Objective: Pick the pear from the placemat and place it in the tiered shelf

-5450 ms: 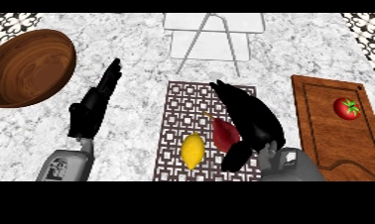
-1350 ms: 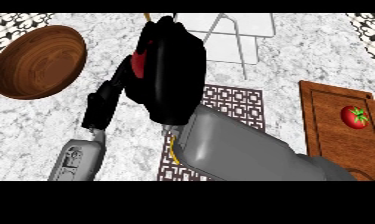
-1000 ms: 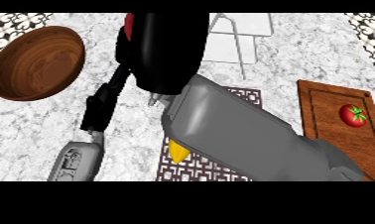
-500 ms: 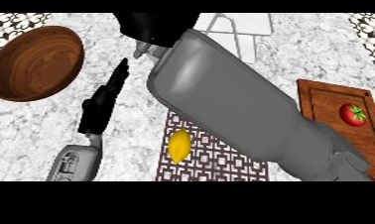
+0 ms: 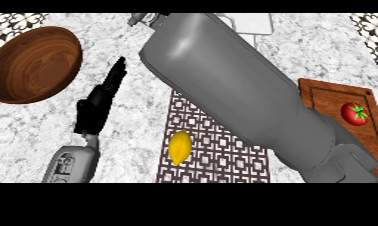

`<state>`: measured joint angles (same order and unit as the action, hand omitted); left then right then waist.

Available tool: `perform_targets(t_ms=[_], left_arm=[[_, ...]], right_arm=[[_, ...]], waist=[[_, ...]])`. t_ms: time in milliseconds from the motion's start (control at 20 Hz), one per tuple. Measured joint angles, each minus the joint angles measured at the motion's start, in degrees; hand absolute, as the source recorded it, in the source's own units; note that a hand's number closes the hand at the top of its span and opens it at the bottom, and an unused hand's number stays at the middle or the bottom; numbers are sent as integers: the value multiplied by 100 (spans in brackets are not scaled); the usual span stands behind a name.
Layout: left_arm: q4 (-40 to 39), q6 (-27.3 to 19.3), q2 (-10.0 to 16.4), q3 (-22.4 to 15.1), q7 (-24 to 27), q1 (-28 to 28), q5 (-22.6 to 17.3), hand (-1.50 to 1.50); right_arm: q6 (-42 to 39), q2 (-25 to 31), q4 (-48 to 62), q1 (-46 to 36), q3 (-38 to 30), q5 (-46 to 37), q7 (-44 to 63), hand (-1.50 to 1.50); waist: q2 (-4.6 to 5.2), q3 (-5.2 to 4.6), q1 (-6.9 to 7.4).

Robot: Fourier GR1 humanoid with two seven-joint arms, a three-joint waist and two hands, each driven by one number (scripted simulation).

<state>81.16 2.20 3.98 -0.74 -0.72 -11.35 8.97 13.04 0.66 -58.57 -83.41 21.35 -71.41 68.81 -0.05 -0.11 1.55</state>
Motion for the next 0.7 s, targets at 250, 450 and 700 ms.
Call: perform_targets(t_ms=[250,450,700], left_arm=[[49,3,-21,-37,-20,49,13,0],[94,-39,-33,-27,-49,13,33,0],[48,-16,-6,17,-60,-62,12,0]], right_arm=[[49,-3,431,16,-80,-243,-140,150],[236,-14,944,93,-193,-550,-441,150],[658,-20,1545,50,-478,-759,-716,150]], waist=[[10,2,-11],[25,4,-25],[41,4,-5]])
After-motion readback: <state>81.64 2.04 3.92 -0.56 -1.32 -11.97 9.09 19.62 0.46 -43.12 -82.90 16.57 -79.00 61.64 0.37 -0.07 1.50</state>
